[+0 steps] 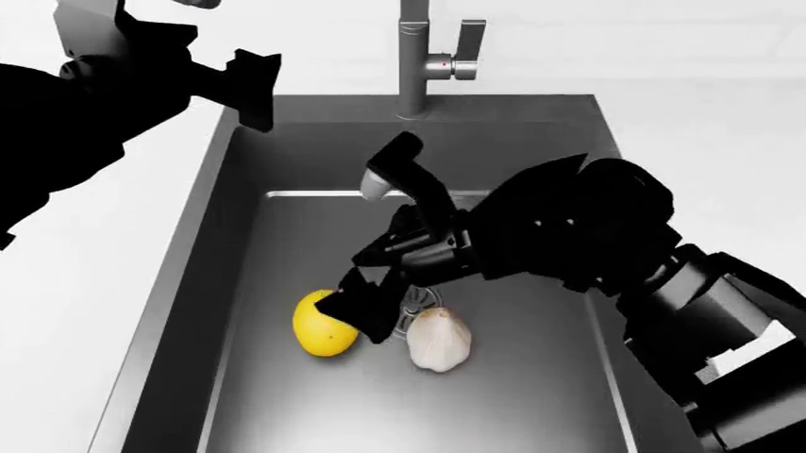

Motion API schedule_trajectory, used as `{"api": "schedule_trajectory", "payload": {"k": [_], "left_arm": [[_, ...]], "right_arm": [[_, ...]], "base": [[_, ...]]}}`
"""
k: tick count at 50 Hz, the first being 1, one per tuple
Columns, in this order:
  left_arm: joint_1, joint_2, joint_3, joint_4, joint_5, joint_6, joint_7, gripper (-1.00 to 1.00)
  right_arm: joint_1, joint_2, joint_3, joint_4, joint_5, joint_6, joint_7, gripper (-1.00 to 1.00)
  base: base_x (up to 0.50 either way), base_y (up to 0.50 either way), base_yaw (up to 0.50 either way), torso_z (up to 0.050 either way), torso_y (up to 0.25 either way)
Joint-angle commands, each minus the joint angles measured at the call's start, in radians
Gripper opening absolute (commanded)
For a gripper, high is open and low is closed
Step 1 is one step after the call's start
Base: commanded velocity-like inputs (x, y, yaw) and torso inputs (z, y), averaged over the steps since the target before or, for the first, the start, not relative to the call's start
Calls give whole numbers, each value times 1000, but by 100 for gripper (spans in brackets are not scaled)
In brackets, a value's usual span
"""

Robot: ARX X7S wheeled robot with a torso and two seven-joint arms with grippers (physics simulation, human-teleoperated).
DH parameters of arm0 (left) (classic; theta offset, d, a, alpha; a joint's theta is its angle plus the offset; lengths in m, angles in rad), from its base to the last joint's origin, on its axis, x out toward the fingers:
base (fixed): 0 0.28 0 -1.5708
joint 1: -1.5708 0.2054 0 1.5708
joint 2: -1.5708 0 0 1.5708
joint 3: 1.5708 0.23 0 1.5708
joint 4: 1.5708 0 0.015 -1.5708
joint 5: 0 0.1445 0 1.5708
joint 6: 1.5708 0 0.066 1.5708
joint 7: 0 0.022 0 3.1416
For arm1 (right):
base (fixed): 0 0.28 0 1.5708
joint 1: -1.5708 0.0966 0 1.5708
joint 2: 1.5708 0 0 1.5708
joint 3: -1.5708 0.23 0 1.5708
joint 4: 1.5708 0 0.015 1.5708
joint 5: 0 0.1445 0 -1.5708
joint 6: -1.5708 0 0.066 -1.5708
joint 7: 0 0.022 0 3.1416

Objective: Pick up the fruits and vegetables and place them in the sink. Turn on the sink faucet to wash them. Then turn the sink off and put them in the tray.

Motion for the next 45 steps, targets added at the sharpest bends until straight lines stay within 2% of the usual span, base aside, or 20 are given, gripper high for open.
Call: {"api": "schedule_trajectory", "payload": {"k": [1, 36, 39, 45], "left_arm": [[27, 2, -19, 13, -16, 5, -17, 100], [88, -17, -78, 74, -67, 3, -64, 100], [88, -18, -86, 78, -75, 2, -64, 100], [95, -17, -119, 75, -101, -16, -92, 100]], "right_arm": [[2, -33, -58, 25, -57, -42, -67, 100], [-24, -96, -146, 114, -153, -134, -109, 100], [-30, -98, -153, 112, -155, -134, -109, 100], [-37, -108, -164, 122, -162, -142, -116, 100]], "base": [[0, 0, 0, 0, 0], [0, 0, 0, 0, 0], [0, 0, 0, 0, -250], [0, 0, 0, 0, 0]]}}
